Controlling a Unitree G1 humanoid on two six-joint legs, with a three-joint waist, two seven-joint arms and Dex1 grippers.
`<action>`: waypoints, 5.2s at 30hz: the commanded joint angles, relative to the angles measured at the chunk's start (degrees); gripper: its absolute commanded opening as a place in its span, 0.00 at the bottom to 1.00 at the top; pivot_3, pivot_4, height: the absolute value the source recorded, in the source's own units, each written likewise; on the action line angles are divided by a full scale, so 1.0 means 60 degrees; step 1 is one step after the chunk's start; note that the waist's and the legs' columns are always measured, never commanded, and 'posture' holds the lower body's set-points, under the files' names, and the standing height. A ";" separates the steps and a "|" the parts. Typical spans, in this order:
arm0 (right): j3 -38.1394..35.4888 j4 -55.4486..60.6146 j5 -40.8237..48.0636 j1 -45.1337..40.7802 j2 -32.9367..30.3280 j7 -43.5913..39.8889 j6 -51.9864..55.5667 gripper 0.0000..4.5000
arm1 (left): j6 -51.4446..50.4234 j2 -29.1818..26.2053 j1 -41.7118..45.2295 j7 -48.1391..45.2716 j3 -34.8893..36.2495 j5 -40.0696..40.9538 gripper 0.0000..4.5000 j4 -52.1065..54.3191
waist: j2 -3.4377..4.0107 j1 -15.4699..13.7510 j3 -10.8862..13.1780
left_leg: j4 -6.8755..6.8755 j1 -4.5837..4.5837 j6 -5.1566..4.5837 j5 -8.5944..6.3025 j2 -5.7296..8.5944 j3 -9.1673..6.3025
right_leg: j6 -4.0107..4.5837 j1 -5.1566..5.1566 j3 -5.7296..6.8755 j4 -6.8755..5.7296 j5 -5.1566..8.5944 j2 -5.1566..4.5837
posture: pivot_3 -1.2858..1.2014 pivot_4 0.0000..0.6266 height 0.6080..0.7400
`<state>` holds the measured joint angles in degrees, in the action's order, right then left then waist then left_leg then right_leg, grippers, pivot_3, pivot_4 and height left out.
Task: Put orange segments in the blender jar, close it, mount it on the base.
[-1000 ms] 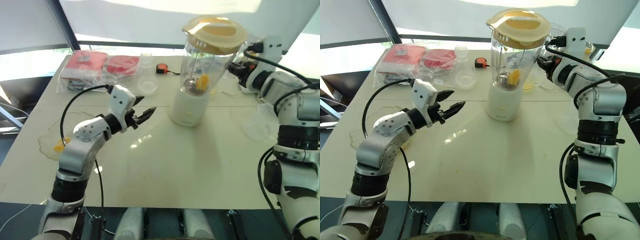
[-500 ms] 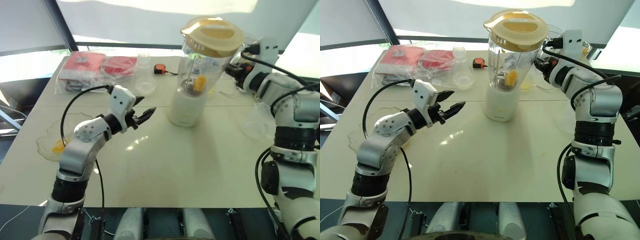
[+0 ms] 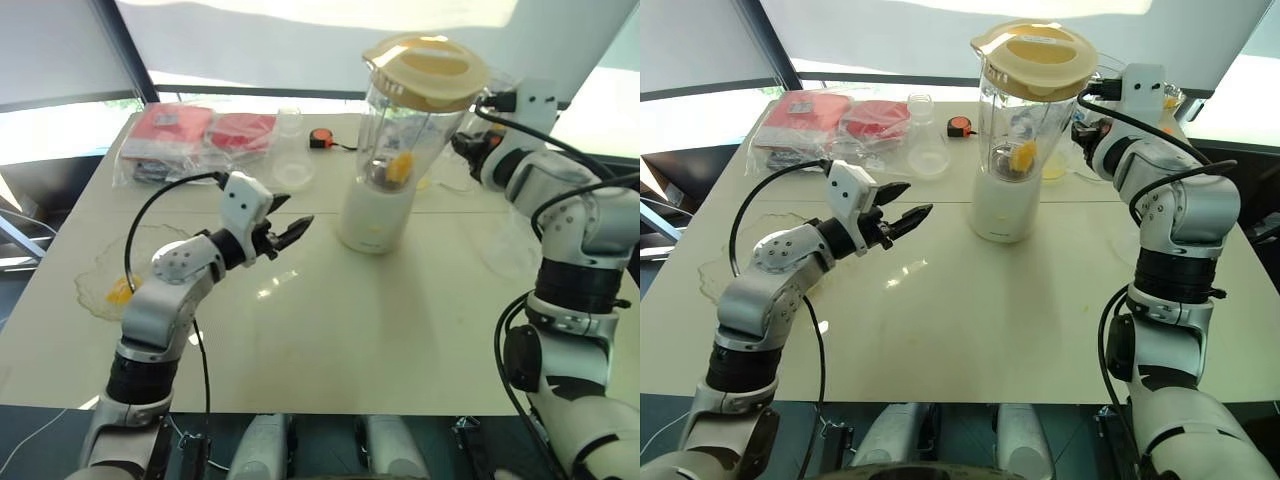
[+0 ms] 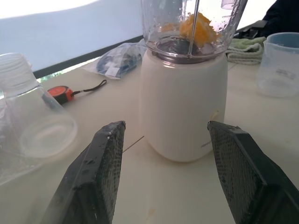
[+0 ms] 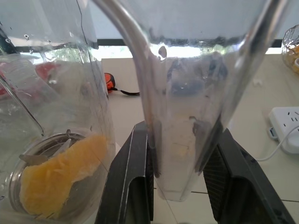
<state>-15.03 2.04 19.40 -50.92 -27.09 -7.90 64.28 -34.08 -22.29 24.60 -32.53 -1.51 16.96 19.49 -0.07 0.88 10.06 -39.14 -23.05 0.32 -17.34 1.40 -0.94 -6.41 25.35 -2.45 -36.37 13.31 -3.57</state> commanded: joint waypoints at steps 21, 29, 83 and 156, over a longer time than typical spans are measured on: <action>0.0393 -0.0073 -0.0270 -0.0126 -0.0104 -0.0171 0.0014 0.96 | 0.0640 0.0579 0.0042 0.0463 -0.0677 -0.0298 0.66 -0.0015 | -0.0001 0.0008 -0.0001 | 0.0000 0.0011 0.0001 0.0003 0.0001 0.0003 | 0.0003 -0.0008 -0.0002 -0.0004 -0.0005 0.0000 | 0.52 0.24 1.00; 0.0322 0.0515 -0.0212 0.0195 -0.0058 -0.0063 0.0409 0.99 | 0.0679 0.0467 -0.0008 0.0389 -0.0600 -0.0239 0.66 -0.0059 | -0.0001 0.0005 -0.0001 | 0.0000 0.0011 0.0001 0.0003 0.0000 0.0002 | 0.0003 -0.0007 -0.0002 -0.0004 -0.0006 0.0002 | 0.52 0.24 1.00; 0.0917 -0.0047 -0.1656 -0.0013 0.0022 0.0494 -0.1668 0.18 | -0.0308 -0.1095 -0.0218 -0.0048 0.0403 0.1144 0.66 0.1466 | -0.0001 -0.0026 -0.0001 | 0.0007 0.0056 0.0002 0.0008 0.0004 -0.0034 | 0.0005 -0.0077 0.0020 0.0022 -0.0012 0.0003 | 0.52 0.24 1.00; 0.0476 -0.4945 -0.1105 -0.1094 -0.0370 -0.2387 -0.2908 0.18 | -0.0225 -0.0643 -0.0073 0.0751 -0.0047 0.0537 0.66 0.1245 | -0.0013 0.0005 -0.0002 | 0.0021 0.0115 0.0000 0.0003 -0.0004 -0.0046 | 0.0011 -0.0150 0.0024 0.0058 -0.0013 -0.0007 | 0.52 0.24 1.00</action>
<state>-10.83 -29.80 12.11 -59.80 -31.14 -26.83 41.64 -35.78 -25.77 24.14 -28.25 -2.63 20.42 24.79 -0.15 0.91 10.04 -39.02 -22.35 0.32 -17.32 1.37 -1.21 -6.34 24.46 -2.32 -36.04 13.22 -3.64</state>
